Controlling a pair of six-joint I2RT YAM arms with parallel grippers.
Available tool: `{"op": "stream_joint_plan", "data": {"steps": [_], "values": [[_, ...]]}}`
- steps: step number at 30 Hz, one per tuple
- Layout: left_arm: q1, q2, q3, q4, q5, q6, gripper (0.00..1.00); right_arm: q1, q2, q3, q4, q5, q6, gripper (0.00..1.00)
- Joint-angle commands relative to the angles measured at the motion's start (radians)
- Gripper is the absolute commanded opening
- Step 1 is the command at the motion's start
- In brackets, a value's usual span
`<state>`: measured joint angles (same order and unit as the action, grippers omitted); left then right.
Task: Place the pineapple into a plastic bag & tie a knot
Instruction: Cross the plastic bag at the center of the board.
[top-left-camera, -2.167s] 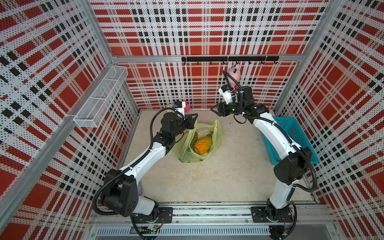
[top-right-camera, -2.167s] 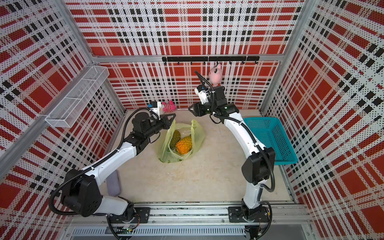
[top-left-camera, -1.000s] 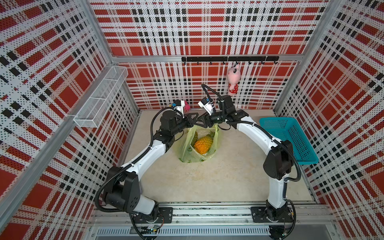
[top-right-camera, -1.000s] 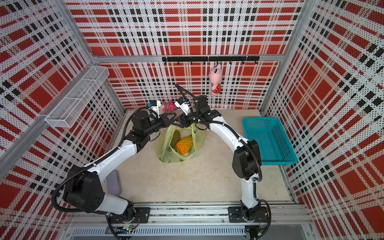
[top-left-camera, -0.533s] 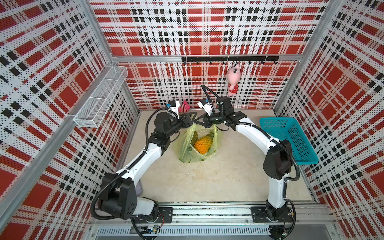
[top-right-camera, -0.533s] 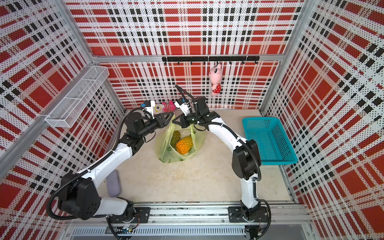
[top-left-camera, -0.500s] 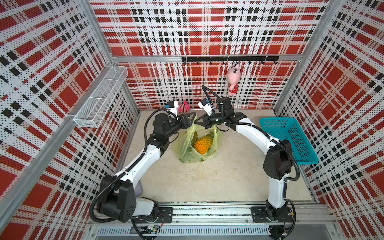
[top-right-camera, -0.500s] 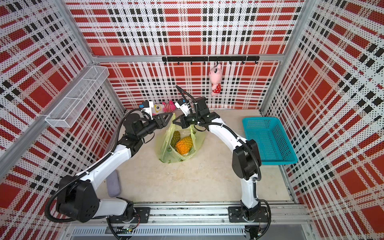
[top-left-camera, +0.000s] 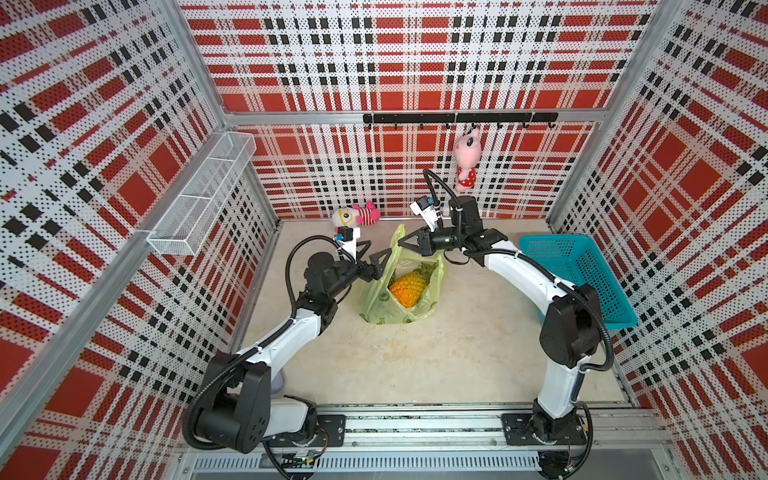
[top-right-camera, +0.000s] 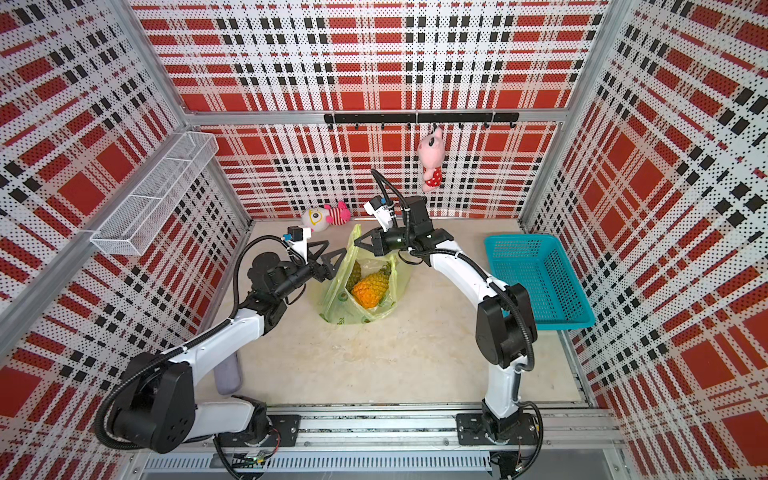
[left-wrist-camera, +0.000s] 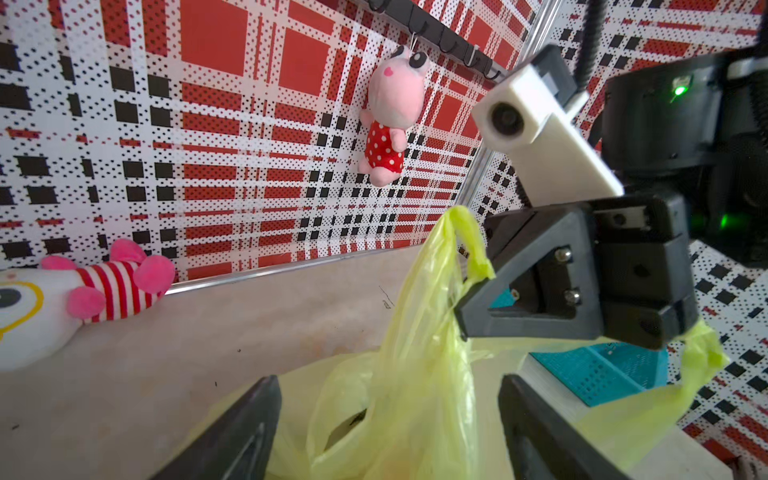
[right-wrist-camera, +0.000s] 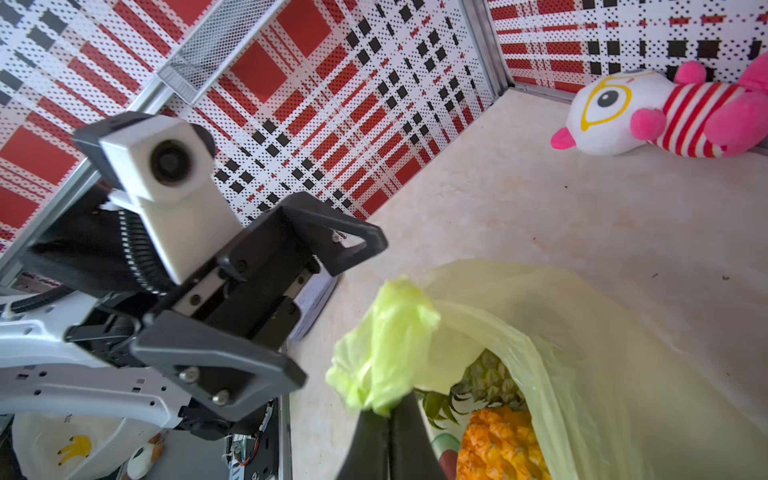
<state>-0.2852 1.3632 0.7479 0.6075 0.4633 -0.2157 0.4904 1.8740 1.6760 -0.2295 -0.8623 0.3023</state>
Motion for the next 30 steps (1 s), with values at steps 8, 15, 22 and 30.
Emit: {"op": "stream_joint_plan", "data": {"steps": [8, 15, 22, 30], "values": [[-0.035, 0.135, 0.082, 0.139, 0.113, 0.115, 0.47, -0.008, -0.060, -0.003, 0.024, -0.060, 0.003, 0.00], [-0.036, 0.155, 0.099, 0.193, 0.216, 0.112, 0.00, -0.048, -0.102, 0.030, -0.088, 0.072, 0.056, 0.42], [-0.041, 0.167, 0.099, 0.199, 0.222, 0.121, 0.00, -0.043, -0.092, 0.098, -0.147, 0.179, 0.110, 0.59], [-0.048, 0.178, 0.102, 0.199, 0.223, 0.123, 0.00, -0.019, 0.019, 0.287, -0.261, 0.175, 0.076, 0.58]]}}
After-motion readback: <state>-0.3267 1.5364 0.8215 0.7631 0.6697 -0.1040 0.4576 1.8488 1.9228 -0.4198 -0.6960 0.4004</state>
